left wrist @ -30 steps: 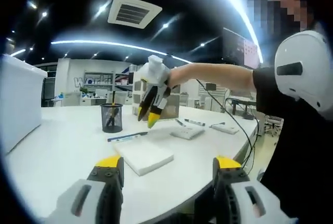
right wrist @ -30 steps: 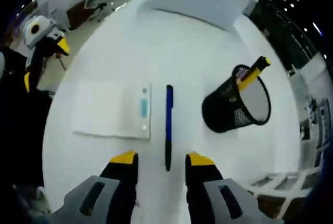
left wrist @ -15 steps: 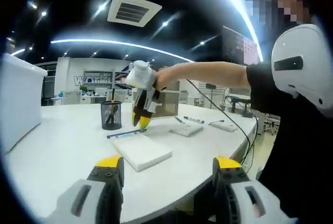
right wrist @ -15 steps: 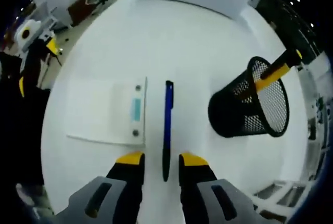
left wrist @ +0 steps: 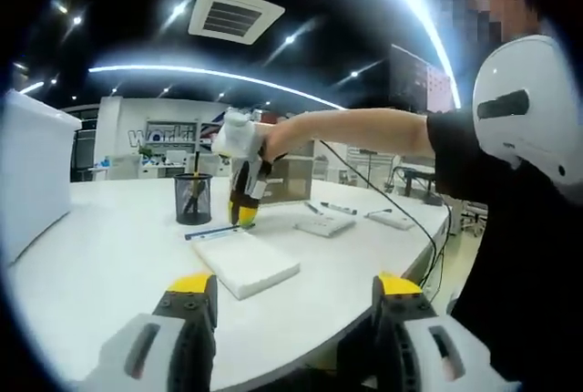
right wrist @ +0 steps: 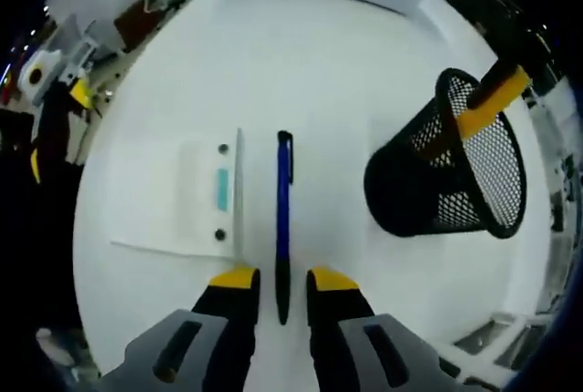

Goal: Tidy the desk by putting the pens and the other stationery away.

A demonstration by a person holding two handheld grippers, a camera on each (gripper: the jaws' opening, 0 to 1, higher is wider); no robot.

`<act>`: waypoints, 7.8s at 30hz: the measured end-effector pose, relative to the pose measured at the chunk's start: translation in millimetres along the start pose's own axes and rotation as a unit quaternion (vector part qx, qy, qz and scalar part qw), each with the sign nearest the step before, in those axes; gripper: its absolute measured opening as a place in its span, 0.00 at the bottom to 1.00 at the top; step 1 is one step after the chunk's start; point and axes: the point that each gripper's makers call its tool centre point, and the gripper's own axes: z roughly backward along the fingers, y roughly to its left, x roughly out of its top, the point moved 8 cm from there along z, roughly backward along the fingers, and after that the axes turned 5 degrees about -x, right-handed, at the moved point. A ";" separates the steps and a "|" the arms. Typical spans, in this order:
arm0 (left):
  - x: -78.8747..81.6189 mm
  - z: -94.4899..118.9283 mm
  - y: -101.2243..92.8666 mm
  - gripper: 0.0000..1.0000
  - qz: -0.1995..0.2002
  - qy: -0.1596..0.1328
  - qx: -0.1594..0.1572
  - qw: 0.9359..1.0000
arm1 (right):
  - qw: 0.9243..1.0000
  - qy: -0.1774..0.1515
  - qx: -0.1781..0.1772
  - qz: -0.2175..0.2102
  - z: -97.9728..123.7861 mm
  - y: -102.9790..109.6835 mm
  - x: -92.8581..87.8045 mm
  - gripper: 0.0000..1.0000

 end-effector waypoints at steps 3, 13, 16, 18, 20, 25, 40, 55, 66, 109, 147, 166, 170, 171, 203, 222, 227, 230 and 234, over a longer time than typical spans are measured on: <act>-1.2 -2.5 2.3 0.68 0.005 -0.001 -0.003 1.000 | 1.000 0.003 0.000 0.001 -0.6 -3.0 0.0 0.18; -2.9 -9.1 -0.8 0.68 0.007 0.006 -0.011 1.000 | 1.000 0.011 -0.002 0.006 -2.0 -2.1 1.7 0.09; -2.8 -9.7 -1.5 0.68 0.007 0.008 -0.011 1.000 | 1.000 0.012 0.001 0.020 -1.9 1.8 1.5 0.06; -2.4 -10.3 -2.4 0.68 0.007 0.008 -0.011 1.000 | 1.000 0.015 0.000 0.021 -1.8 1.4 1.5 0.06; -1.9 -10.8 -3.6 0.68 0.007 0.008 -0.013 1.000 | 1.000 0.017 -0.002 0.024 -1.9 2.2 1.6 0.06; 0.4 -10.4 -7.6 0.68 0.007 0.005 -0.013 1.000 | 1.000 0.024 -0.012 0.013 -1.1 2.2 1.5 0.05; 12.5 -8.8 -18.5 0.68 -0.006 -0.008 -0.017 1.000 | 0.996 0.010 -0.077 0.041 20.0 10.3 -6.0 0.04; 20.4 -15.4 -28.2 0.68 -0.015 -0.012 -0.033 0.999 | 0.991 -0.033 -0.128 0.034 61.1 22.8 -27.1 0.03; 27.5 -23.2 -29.7 0.68 -0.009 -0.024 -0.043 0.999 | 0.984 -0.091 -0.151 0.013 92.9 41.2 -53.0 0.03; 71.5 -98.2 -24.2 0.67 0.032 -0.073 -0.119 0.990 | 0.883 -0.397 -0.202 -0.145 152.6 142.9 -165.9 0.00; 61.1 -77.5 -12.8 0.67 0.036 -0.071 -0.086 0.993 | 0.824 -0.436 -0.269 -0.242 151.9 193.0 -252.4 0.22; 49.0 -70.9 -0.9 0.69 0.007 -0.025 -0.047 0.999 | 0.767 -0.432 -0.341 -0.330 148.0 246.8 -301.6 0.61; 46.3 -64.7 0.2 0.70 0.001 -0.009 -0.044 0.999 | 0.756 -0.431 -0.345 -0.352 146.5 255.5 -311.2 0.62; 45.8 -62.9 0.6 0.70 0.001 -0.005 -0.042 0.999 | 0.753 -0.431 -0.346 -0.357 146.1 257.7 -313.5 0.63; 34.7 -35.8 21.0 0.73 0.016 0.023 0.014 1.000 | 0.773 -0.362 -0.354 -0.382 157.7 276.3 -331.7 0.68; 31.9 -24.1 26.5 0.74 0.021 0.012 0.023 0.999 | 0.846 -0.310 -0.315 -0.297 183.0 243.1 -292.2 0.67; 32.6 -22.2 26.2 0.74 0.017 0.011 0.022 1.000 | 0.865 -0.290 -0.301 -0.277 183.2 230.9 -282.0 0.66; 32.0 -21.7 25.1 0.74 0.021 0.008 0.021 1.000 | 0.872 -0.284 -0.296 -0.267 184.0 225.0 -276.8 0.66; 31.0 -21.9 22.4 0.74 0.021 0.007 0.018 1.000 | 0.881 -0.276 -0.287 -0.254 184.6 218.5 -269.4 0.66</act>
